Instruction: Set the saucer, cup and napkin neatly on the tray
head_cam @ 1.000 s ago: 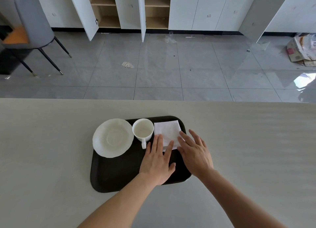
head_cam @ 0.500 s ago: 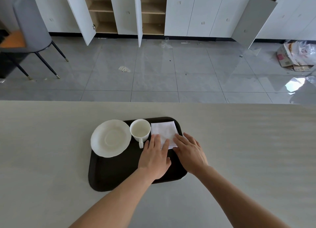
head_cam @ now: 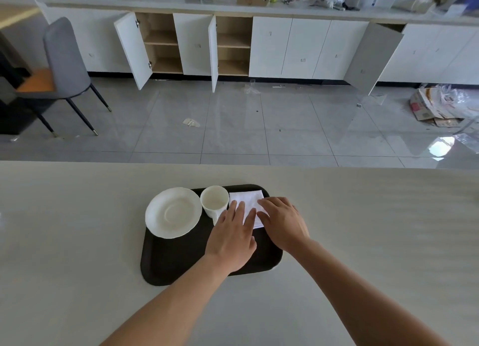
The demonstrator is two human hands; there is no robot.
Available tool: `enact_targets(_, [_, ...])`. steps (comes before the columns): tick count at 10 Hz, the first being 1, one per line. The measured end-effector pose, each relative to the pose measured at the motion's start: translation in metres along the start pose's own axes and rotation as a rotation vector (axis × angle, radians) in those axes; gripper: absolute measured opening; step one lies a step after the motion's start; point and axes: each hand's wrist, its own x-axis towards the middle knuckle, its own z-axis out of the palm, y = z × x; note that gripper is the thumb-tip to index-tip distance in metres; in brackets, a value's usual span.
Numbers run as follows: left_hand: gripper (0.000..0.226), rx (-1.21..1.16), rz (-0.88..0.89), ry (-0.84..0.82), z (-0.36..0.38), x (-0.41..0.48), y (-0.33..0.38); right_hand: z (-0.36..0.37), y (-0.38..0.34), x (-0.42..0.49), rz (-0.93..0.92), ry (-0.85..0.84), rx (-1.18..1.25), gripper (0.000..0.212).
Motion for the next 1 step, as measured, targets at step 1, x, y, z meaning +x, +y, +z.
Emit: enact_targets(1, [0.065,0.017,-0.032,0.058,-0.0140,-0.0092,-0.0055,-0.0106,-0.0056,-0.0002,0.000,0.016,-0.007,0.032])
